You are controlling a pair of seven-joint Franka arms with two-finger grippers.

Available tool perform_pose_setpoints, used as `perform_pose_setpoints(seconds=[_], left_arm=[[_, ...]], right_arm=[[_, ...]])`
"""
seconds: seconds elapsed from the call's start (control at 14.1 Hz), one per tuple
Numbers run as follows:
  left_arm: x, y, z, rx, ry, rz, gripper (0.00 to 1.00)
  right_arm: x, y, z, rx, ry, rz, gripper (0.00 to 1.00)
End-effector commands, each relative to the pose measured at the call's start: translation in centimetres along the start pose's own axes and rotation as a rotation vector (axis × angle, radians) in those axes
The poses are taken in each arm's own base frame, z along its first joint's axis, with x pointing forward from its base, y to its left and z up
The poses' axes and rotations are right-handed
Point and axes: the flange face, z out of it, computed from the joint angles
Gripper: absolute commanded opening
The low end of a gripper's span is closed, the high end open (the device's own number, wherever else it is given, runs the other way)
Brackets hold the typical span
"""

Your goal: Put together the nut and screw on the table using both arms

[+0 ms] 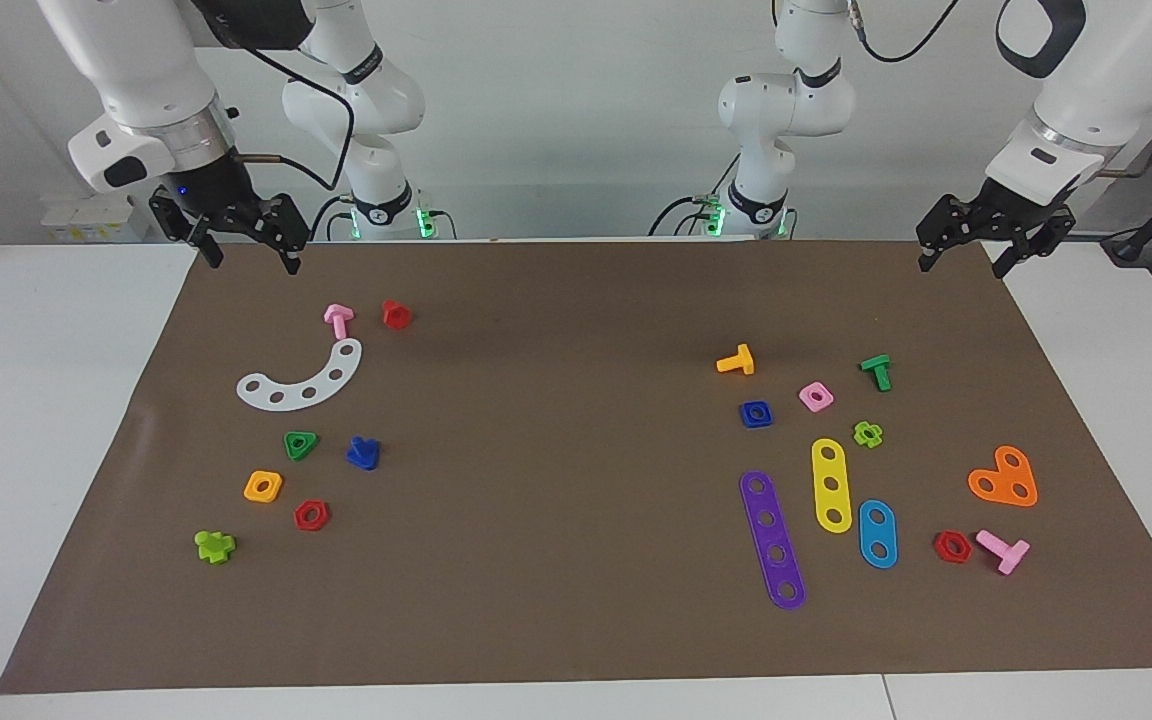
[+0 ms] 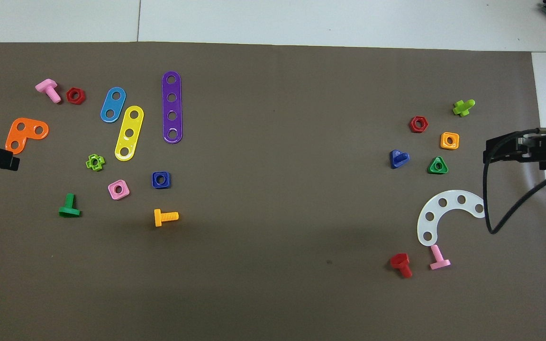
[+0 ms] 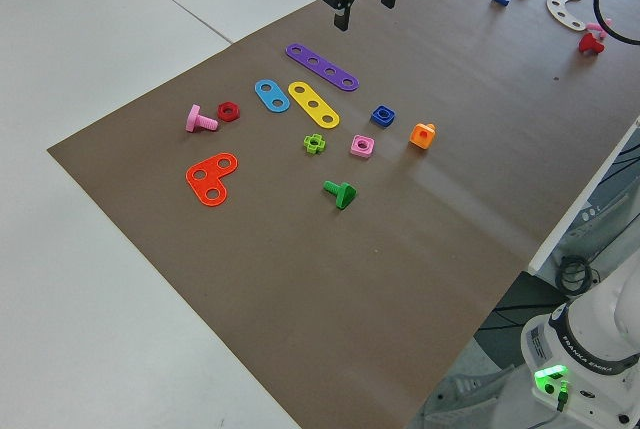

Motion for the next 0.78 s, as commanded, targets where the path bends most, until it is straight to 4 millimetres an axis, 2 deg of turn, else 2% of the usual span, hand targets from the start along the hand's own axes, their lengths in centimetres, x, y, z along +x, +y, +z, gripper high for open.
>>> perform_pose_setpoints(seconds=[0.0,0.14,0.43,0.57,0.64,0.71], left_arm=[[-0.2,2.6,1.7,0.001,0.009,0.022,1.00],[0.7,5.3,5.2,-0.001,0.018,0.001,1.00],[3.1,8.1,12.5,-0.008,0.006,0.022,0.99],[3.9,9.8,15.5,-0.031,0.029,-0.065,0.97],[3.9,10.8,17.1,-0.029,0.042,-0.072,0.97],[3.7,10.9,18.4,-0.033,0.060,-0.081,0.96]], right_arm=[[-0.2,0.3,3.8,0.026,0.031,-0.023,1.00],[0.2,-0.2,6.7,0.028,0.046,-0.030,1.00],[3.4,-1.1,12.9,0.034,0.056,-0.035,0.99],[4.5,-1.4,16.4,0.038,0.076,-0.039,0.98],[5.0,-2.4,18.2,0.040,0.080,-0.058,0.97],[5.5,-3.3,20.0,0.043,0.088,-0.068,0.96]])
